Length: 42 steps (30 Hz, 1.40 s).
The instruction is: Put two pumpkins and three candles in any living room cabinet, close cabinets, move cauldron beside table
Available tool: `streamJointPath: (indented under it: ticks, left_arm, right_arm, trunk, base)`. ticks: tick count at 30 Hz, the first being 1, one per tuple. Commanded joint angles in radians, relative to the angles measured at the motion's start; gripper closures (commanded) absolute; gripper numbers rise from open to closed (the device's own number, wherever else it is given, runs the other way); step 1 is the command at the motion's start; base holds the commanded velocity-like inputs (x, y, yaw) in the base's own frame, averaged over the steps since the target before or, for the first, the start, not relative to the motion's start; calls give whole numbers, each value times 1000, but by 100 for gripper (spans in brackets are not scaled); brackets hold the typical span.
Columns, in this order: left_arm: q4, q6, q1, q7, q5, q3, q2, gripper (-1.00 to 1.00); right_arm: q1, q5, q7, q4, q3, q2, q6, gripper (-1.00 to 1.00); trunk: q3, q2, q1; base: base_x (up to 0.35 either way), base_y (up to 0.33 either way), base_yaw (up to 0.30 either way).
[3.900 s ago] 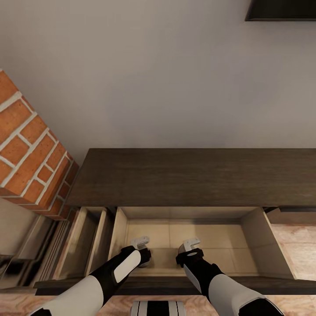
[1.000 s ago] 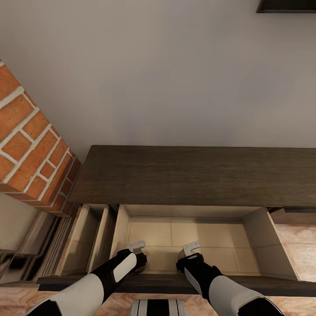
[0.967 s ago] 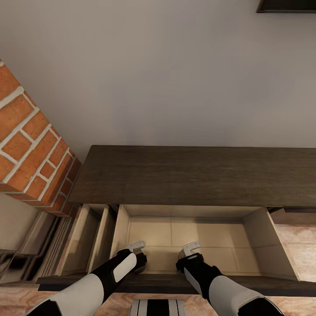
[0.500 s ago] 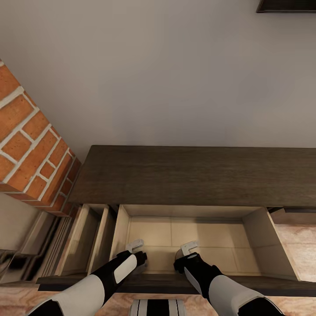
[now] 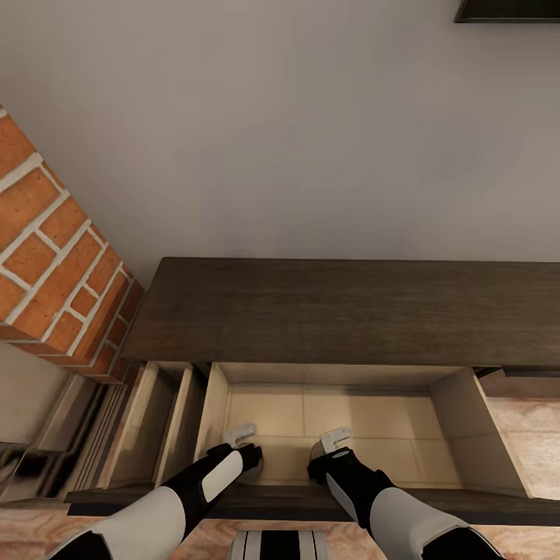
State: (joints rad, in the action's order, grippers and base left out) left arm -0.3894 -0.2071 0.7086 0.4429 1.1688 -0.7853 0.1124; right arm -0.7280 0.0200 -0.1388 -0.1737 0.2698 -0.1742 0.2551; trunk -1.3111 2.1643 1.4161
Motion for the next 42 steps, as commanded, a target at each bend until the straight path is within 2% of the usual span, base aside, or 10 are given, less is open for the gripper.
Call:
streamJointPath:
  ticks: [1, 4, 7, 11, 21, 24, 25, 42]
  left_arm:
    - [-1, 0, 0, 0, 0, 0, 0, -100]
    - [-7, 0, 0, -1, 0, 0, 0, -100]
    - [-10, 0, 0, -1, 0, 0, -1, -100]
    - [-12, 0, 0, -1, 0, 0, -2, -100]
    - [-14, -1, 0, -1, 0, 0, -2, -100]
    - [-14, -1, 0, -1, 0, 0, -2, -100]
    - [-14, -1, 0, -1, 0, 0, -2, -100]
    - [-34, 0, 1, -1, 0, 0, -8, -100]
  right_arm:
    - [1, -25, 3, 25, -14, 0, -2, 100]
    - [1, -25, 10, 25, -15, 0, -2, 100]
    - [1, -25, 65, 25, -14, 0, -1, 100]
    - [2, -25, 79, 27, -15, 0, -1, 100]
    - [2, -25, 40, 55, -15, 0, -12, 100]
    - [2, -25, 10, 57, -15, 0, -14, 100]
    - [2, -25, 2, 58, -15, 0, -14, -100]
    - [0, -23, 3, 45, -15, 0, -67, -100]
  trunk:
    - [0, 0, 0]
    - [0, 0, 0]
    - [0, 0, 0]
    - [0, 0, 0]
    - [0, 0, 0]
    - [0, 0, 0]
    - [0, 0, 0]
    - [0, 0, 0]
  base:
    - [0, 0, 0]
    - [0, 0, 0]
    - [0, 0, 0]
    - [0, 0, 0]
    - [0, 0, 0]
    - [0, 0, 0]
    - [0, 0, 0]
    - [0, 0, 0]
